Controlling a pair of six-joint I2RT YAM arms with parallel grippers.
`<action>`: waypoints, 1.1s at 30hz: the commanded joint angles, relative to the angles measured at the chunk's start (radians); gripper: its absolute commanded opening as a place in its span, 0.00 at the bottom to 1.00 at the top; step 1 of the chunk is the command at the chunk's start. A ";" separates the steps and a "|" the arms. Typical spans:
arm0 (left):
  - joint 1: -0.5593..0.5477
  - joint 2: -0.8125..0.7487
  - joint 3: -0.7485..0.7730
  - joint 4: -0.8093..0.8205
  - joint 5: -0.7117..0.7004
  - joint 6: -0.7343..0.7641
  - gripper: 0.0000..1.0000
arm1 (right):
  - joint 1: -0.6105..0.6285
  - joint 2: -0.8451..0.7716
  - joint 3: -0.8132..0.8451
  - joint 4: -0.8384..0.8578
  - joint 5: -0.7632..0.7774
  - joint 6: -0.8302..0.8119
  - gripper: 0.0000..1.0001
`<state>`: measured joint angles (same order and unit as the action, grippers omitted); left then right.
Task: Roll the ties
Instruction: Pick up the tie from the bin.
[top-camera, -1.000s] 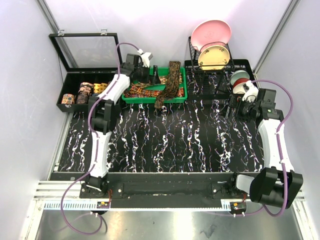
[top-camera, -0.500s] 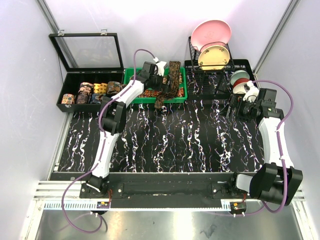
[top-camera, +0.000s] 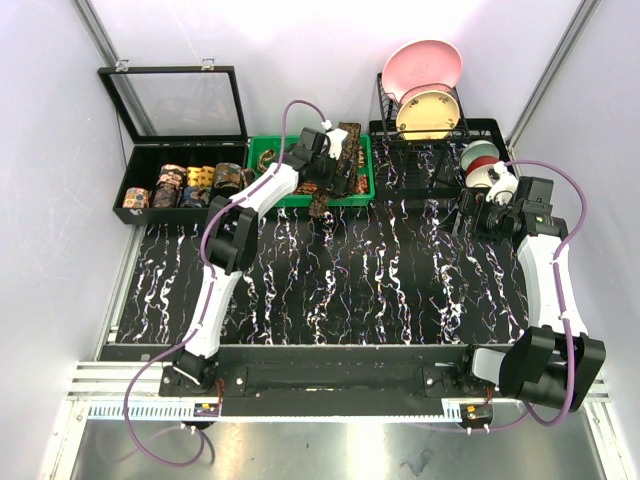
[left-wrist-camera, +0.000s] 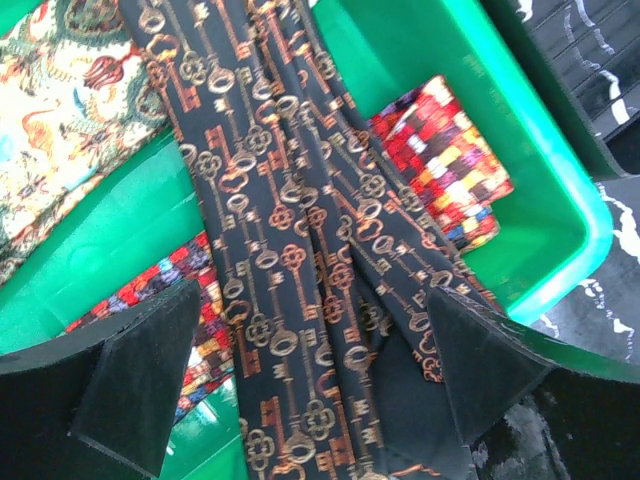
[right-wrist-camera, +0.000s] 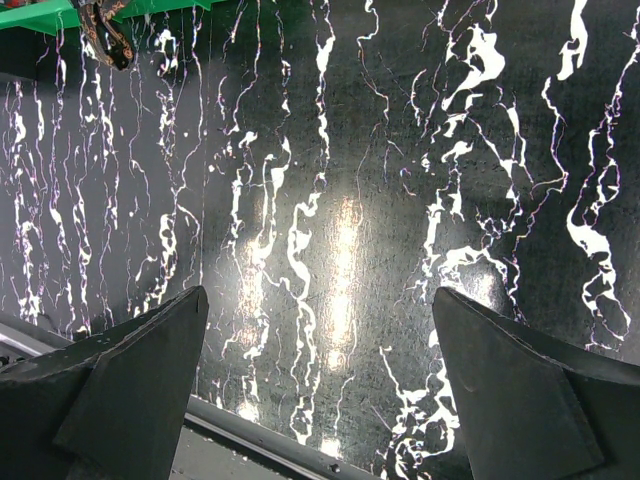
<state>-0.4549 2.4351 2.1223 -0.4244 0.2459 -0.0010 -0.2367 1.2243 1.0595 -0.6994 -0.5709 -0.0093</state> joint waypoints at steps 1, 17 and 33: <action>-0.011 -0.080 0.044 0.021 -0.019 0.004 0.99 | -0.007 -0.023 -0.003 0.041 -0.032 0.003 1.00; -0.005 -0.068 0.062 0.016 0.061 -0.065 0.99 | -0.007 -0.022 -0.006 0.046 -0.030 0.003 1.00; -0.047 0.031 0.153 -0.102 -0.194 0.038 0.99 | -0.009 -0.020 -0.015 0.058 -0.026 0.003 1.00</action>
<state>-0.5003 2.4363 2.2070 -0.4999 0.1745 -0.0166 -0.2386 1.2243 1.0443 -0.6750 -0.5880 -0.0059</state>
